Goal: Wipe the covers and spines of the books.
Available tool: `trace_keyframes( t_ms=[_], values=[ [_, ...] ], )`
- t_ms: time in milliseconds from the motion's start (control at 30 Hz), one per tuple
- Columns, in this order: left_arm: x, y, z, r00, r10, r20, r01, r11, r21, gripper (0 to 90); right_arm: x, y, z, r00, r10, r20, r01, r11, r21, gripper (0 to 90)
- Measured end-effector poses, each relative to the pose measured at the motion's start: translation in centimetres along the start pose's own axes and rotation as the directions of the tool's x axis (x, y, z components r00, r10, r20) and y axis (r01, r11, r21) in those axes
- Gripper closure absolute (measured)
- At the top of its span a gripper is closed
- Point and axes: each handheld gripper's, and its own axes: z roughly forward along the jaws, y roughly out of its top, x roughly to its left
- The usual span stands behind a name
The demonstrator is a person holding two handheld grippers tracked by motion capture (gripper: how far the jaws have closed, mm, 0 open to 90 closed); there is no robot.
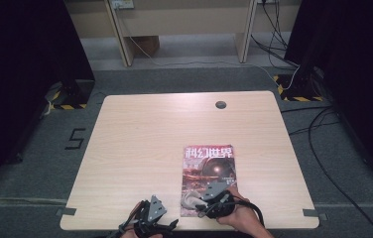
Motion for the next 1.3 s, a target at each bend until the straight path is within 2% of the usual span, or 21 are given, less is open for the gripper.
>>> trace_keyframes(
  t_ms=[167,267,433,533,700,767,867,1067,1200,1267,1300],
  values=[
    [0.0,0.0,0.0,1.0000,-0.001,0.001,0.001,1.0000,0.000,17.2,0.2,-0.6,-0.6,0.9998,-0.011,-0.017,0.011,1.000,0.000,72.4],
    [0.0,0.1,0.0,1.0000,-0.005,-0.001,0.005,1.0000,-0.007,17.2,-0.1,-1.0,-1.0,1.0000,0.002,-0.009,-0.002,1.000,0.002,72.8],
    [0.0,0.1,0.0,1.0000,-0.002,0.000,0.002,1.0000,-0.002,17.2,-1.5,-2.1,-1.9,0.9985,0.043,0.035,-0.043,0.999,-0.003,72.9],
    [0.0,0.0,0.0,1.0000,0.001,0.000,-0.001,1.0000,0.002,17.2,-2.4,-2.7,-2.6,0.9947,0.074,0.071,-0.074,0.997,-0.003,72.9],
    [0.0,0.0,0.1,1.0000,0.000,-0.001,0.000,1.0000,0.003,17.2,-3.4,-3.6,-3.3,0.9892,0.104,0.103,-0.104,0.995,-0.014,72.9],
    [0.0,0.0,0.0,1.0000,0.002,-0.001,-0.002,1.0000,0.001,17.2,-3.4,-3.8,-3.5,0.9888,0.110,0.101,-0.109,0.994,-0.013,72.7],
    [0.1,0.1,0.1,1.0000,-0.004,-0.001,0.004,1.0000,0.000,17.2,-3.0,-3.9,-3.6,0.9903,0.090,0.106,-0.090,0.996,-0.005,72.4],
    [0.1,0.1,0.1,1.0000,-0.004,-0.006,0.004,1.0000,0.000,17.3,-1.9,-4.3,-3.9,0.9951,0.068,0.073,-0.068,0.998,-0.001,72.4],
    [0.1,0.1,0.1,1.0000,-0.003,-0.005,0.003,1.0000,-0.002,17.3,-2.0,-4.7,-4.2,0.9944,0.081,0.068,-0.080,0.997,-0.010,73.0],
    [0.0,0.1,0.2,1.0000,-0.002,-0.005,0.002,1.0000,0.000,17.3,-2.5,-4.9,-4.4,0.9927,0.094,0.076,-0.093,0.996,-0.016,73.1],
    [0.0,0.0,0.1,1.0000,0.001,-0.005,-0.001,1.0000,0.003,17.3,-2.7,-5.0,-4.5,0.9903,0.101,0.095,-0.101,0.995,-0.014,73.1]
  ],
)
